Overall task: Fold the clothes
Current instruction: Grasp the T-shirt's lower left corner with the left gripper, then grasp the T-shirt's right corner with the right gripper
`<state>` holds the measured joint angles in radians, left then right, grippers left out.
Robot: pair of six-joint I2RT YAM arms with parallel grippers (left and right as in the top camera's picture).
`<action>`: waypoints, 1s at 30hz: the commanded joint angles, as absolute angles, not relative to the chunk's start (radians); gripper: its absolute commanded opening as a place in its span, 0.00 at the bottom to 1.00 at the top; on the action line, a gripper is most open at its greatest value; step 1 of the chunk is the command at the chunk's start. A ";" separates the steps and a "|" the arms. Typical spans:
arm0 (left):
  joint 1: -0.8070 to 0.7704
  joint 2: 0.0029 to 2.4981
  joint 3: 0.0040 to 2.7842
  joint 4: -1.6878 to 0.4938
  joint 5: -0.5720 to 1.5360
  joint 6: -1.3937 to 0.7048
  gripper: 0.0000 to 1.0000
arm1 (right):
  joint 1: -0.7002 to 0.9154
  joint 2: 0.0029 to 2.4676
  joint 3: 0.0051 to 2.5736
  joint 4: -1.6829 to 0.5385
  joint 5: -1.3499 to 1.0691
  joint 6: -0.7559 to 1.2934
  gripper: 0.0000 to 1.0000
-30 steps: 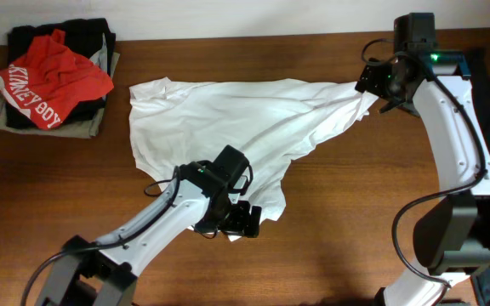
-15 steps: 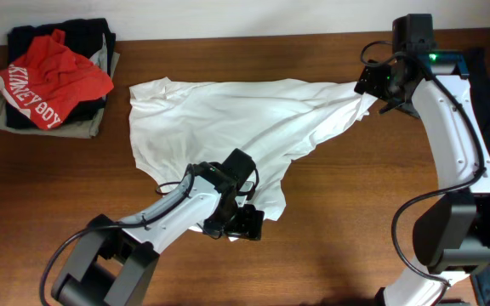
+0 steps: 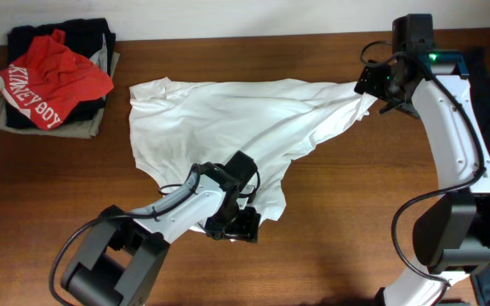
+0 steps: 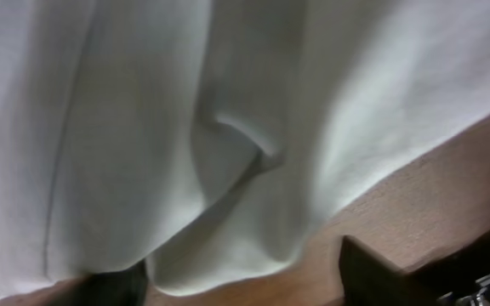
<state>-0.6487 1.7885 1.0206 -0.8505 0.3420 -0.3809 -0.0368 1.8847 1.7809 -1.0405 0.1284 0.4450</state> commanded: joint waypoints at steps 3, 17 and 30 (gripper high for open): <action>-0.654 1.800 1.029 -0.845 0.352 -0.364 0.23 | -0.033 1.887 1.776 -1.036 0.124 0.450 0.99; -0.533 1.624 1.086 -1.129 0.156 -0.421 0.01 | -0.033 1.887 1.776 -1.032 0.123 0.450 0.99; -0.375 1.421 1.075 -1.228 0.151 -0.413 0.01 | -0.034 1.898 1.772 -1.107 0.136 0.451 0.99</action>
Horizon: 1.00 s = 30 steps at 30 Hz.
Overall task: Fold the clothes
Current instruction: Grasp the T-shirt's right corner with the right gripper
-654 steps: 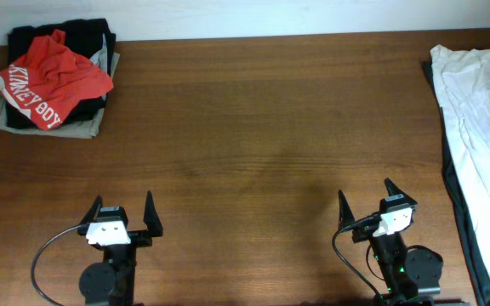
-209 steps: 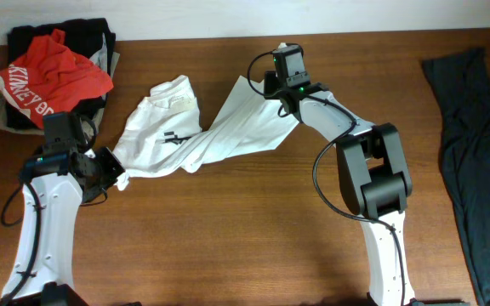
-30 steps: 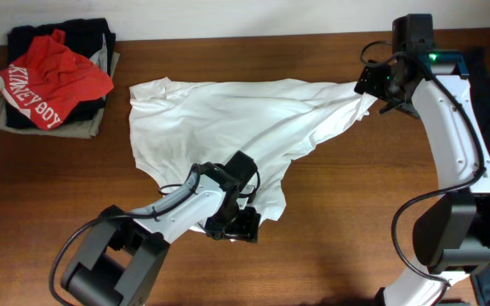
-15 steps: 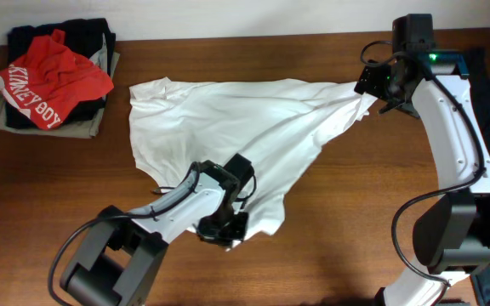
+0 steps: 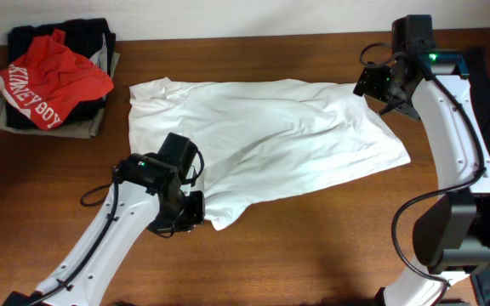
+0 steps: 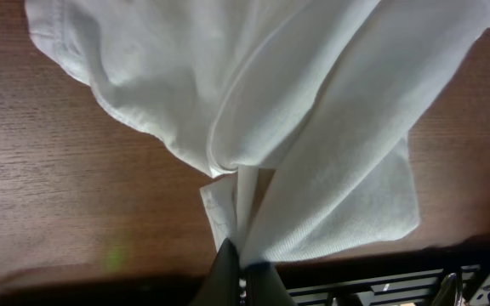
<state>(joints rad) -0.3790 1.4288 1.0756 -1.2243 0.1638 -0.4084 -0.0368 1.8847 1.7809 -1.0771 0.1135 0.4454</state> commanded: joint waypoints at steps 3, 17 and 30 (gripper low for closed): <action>-0.375 1.421 1.057 -1.227 0.139 -0.414 0.00 | -0.035 1.920 1.769 -1.166 0.187 0.451 0.99; -0.374 1.421 0.907 -1.120 0.133 -0.455 0.01 | -0.203 1.945 1.487 -1.063 0.097 0.472 0.99; -0.375 1.421 0.907 -1.081 0.134 -0.498 0.01 | -0.239 1.953 1.325 -0.833 0.112 0.485 0.91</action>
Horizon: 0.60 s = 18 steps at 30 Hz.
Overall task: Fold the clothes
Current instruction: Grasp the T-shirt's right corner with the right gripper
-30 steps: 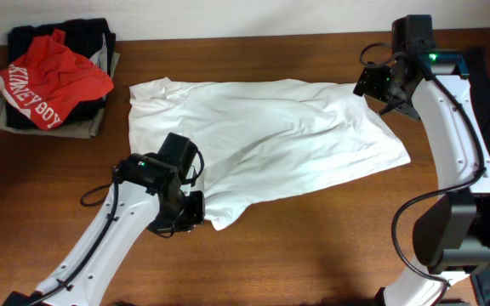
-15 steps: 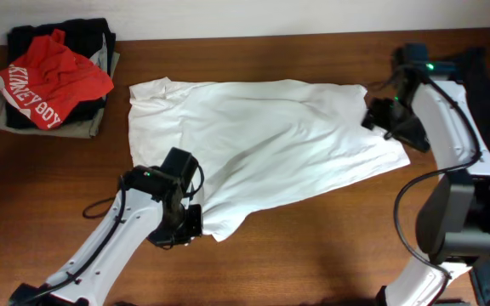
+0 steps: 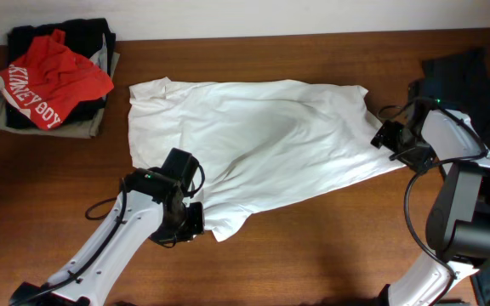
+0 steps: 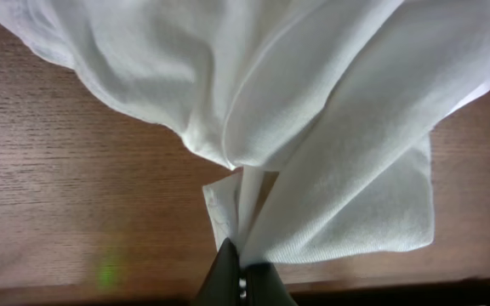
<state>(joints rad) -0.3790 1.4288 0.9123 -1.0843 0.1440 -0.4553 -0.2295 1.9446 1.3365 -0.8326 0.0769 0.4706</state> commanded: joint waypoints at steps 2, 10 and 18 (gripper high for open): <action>-0.375 1.421 0.907 -1.081 0.134 -0.501 0.01 | -0.244 1.954 1.325 -0.827 0.147 0.511 0.91; -0.375 1.421 0.907 -1.080 0.133 -0.509 0.01 | -0.282 1.954 1.298 -0.807 0.130 0.533 0.91; -0.375 1.421 0.907 -1.074 0.133 -0.527 0.01 | -0.282 1.954 1.199 -0.673 0.108 0.533 0.79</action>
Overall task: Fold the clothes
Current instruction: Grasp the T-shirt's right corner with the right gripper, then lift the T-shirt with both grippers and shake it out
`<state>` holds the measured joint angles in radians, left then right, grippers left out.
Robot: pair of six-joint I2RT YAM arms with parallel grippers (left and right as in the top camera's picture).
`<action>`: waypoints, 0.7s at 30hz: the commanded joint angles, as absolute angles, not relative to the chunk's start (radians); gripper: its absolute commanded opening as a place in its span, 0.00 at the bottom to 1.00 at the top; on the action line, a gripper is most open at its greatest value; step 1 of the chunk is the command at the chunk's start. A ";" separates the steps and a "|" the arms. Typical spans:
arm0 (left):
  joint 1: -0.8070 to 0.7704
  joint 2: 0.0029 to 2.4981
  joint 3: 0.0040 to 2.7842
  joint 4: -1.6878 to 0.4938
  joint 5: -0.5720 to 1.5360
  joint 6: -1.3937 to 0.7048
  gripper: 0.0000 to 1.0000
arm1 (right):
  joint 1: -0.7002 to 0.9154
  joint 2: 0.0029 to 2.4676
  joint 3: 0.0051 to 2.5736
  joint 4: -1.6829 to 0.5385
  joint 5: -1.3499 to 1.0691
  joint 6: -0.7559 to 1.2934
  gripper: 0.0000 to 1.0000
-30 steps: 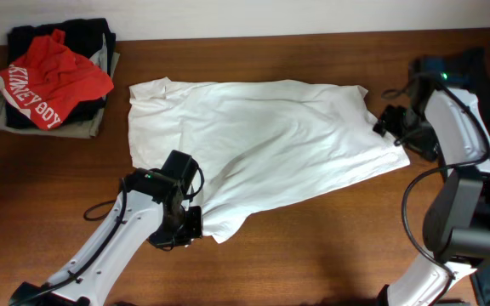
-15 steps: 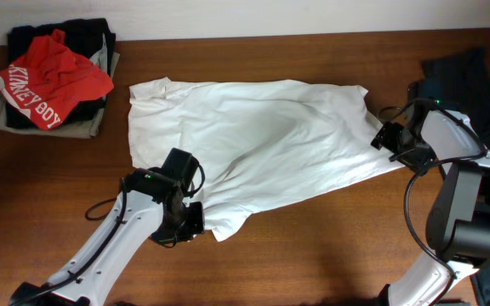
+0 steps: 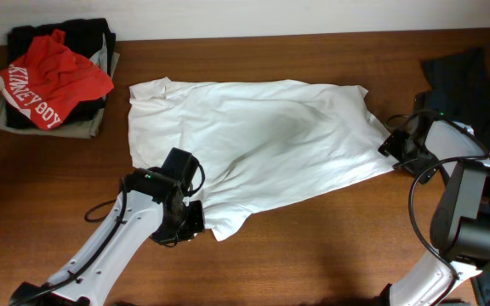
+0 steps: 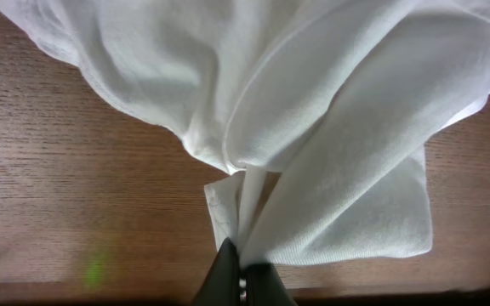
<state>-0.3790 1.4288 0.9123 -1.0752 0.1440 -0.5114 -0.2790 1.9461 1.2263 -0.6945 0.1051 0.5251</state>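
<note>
A white shirt (image 3: 253, 136) lies spread across the middle of the wooden table. My left gripper (image 3: 187, 223) is at its near left edge, shut on a bunched fold of the hem (image 4: 245, 212). The left wrist view shows the dark fingers (image 4: 228, 276) pinched together on the white cloth, which fans out above them. My right gripper (image 3: 401, 146) sits low at the shirt's right end, beside its near right corner. Its jaws are too small to read from overhead.
A stack of folded clothes with a red printed shirt (image 3: 51, 75) on top sits at the far left corner. A dark garment (image 3: 466, 72) lies at the far right edge. Bare wood (image 3: 330, 246) runs along the near side.
My right gripper has shifted slightly to the right at the shirt's right end. The left gripper and the cloth in it have barely moved.
The shirt was bunched, with its right end drawn to my right gripper at the far right and my left gripper under the near middle. Then the left gripper held the hem further left and the shirt lay spread. Later the right gripper was at the near right corner.
</note>
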 commanded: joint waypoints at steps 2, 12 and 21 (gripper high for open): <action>-0.375 1.421 0.907 -1.074 0.134 -0.527 0.01 | -0.282 1.954 1.198 -0.665 0.108 0.533 0.67; -0.375 1.420 0.908 -1.078 0.134 -0.526 0.01 | -0.282 1.954 1.199 -0.646 0.109 0.533 0.04; -0.375 1.373 1.076 -1.304 0.062 -0.527 0.01 | -0.283 1.810 1.219 -0.783 0.109 0.556 0.04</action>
